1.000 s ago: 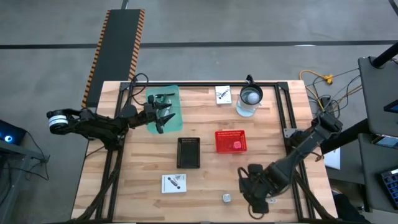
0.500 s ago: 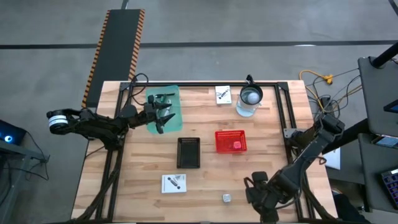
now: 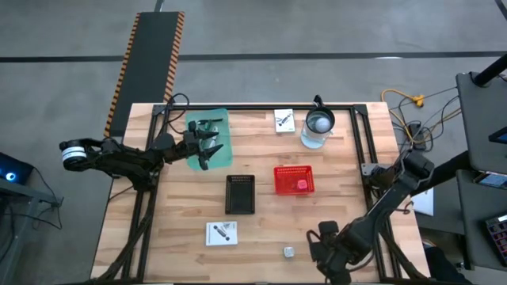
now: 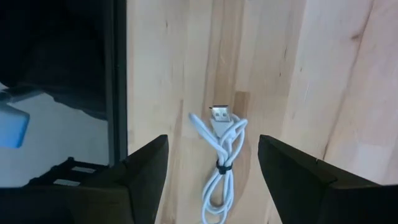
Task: Pick and place items into bin
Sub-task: Put the white charger cable into the blue bin
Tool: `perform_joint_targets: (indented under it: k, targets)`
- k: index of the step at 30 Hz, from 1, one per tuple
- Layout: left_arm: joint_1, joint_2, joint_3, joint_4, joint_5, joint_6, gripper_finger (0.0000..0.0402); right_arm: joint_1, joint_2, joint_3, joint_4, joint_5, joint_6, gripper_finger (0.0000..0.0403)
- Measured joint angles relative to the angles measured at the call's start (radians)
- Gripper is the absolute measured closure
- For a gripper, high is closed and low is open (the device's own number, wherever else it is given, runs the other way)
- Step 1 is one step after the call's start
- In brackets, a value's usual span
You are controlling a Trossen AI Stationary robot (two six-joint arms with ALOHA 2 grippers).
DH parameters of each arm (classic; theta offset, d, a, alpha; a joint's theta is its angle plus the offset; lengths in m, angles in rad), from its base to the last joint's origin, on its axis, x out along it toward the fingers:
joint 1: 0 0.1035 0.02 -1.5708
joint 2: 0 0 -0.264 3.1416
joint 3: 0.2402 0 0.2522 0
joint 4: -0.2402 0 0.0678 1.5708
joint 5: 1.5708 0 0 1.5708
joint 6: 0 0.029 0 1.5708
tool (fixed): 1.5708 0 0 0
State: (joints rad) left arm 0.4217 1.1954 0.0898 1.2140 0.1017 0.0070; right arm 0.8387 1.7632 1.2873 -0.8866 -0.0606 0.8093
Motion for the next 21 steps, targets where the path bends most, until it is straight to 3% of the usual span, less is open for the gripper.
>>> perform_joint_targets:
  k: [21]
  targets:
    - [0.000, 0.000, 0.000, -0.005, 0.000, 0.000, 0.0174, 0.002, 0.028, -0.087, 0.031, -0.016, 0.004, 0.0170]
